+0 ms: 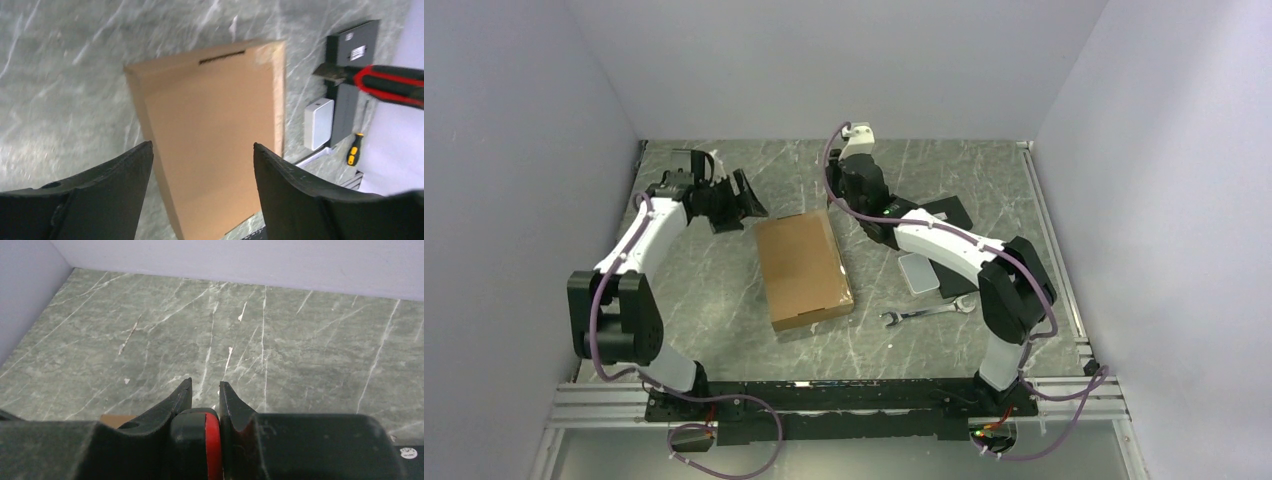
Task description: Unpack the express box
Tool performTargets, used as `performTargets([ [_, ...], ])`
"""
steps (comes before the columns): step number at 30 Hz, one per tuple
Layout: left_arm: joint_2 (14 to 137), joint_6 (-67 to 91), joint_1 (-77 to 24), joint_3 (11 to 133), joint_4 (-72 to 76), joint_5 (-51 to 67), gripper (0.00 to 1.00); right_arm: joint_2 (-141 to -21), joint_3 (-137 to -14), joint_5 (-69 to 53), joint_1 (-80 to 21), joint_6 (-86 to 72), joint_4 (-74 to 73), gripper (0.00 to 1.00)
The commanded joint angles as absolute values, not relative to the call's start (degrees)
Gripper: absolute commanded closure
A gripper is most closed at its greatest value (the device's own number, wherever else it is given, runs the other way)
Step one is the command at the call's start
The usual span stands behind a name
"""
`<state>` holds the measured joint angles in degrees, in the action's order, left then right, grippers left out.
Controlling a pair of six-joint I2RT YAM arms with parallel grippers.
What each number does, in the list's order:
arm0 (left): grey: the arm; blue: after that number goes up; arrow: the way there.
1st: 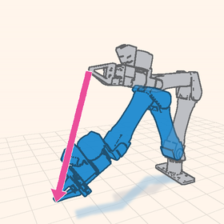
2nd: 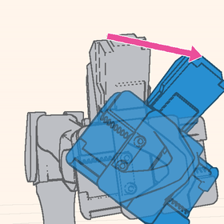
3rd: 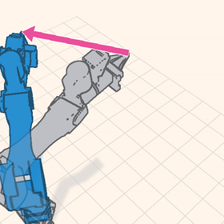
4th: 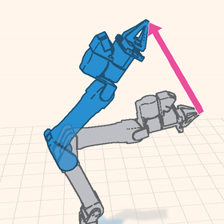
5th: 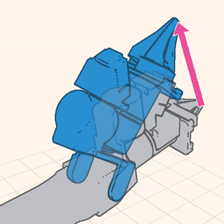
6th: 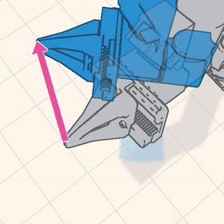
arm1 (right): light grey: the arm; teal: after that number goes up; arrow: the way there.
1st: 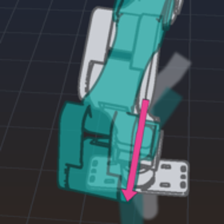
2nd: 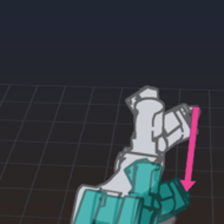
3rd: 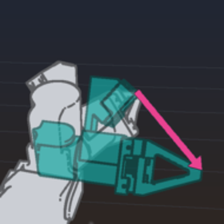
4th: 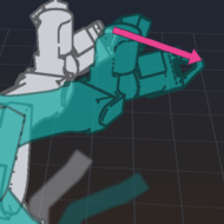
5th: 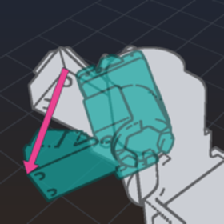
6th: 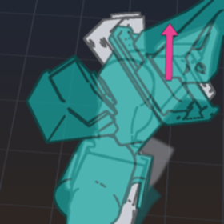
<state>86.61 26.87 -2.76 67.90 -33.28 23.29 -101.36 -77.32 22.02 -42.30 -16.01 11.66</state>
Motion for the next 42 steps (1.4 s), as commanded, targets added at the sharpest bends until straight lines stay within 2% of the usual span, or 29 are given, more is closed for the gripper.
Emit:
performTargets([
  [1,89.7,27.1,-2.6,73.8,-27.8,30.6,0.25,-102.5,-81.4,22.5,-42.2,-15.2,14.9,1.00],
  [4,93.7,30.6,-2.7,74.0,-19.7,37.2,0.39,-103.2,-81.3,22.7,-42.2,-15.3,15.7,1.00],
  [11,105.0,33.2,-3.3,80.2,-15.2,48.3,0.86,-104.5,-81.6,23.9,-42.2,-15.4,15.5,1.00],
  [15,107.9,33.2,-5.2,80.5,-11.8,50.9,1.00,-104.1,-81.2,24.0,-42.2,-15.7,15.8,1.00],
  [35,115.9,31.3,-7.0,81.3,-10.8,46.6,1.00,-107.2,-83.5,24.9,-42.4,-15.7,15.5,1.00],
  [42,116.4,29.8,-7.1,81.8,-14.5,43.9,1.00,-108.3,-84.5,25.7,-42.5,-15.6,15.3,1.00],
])
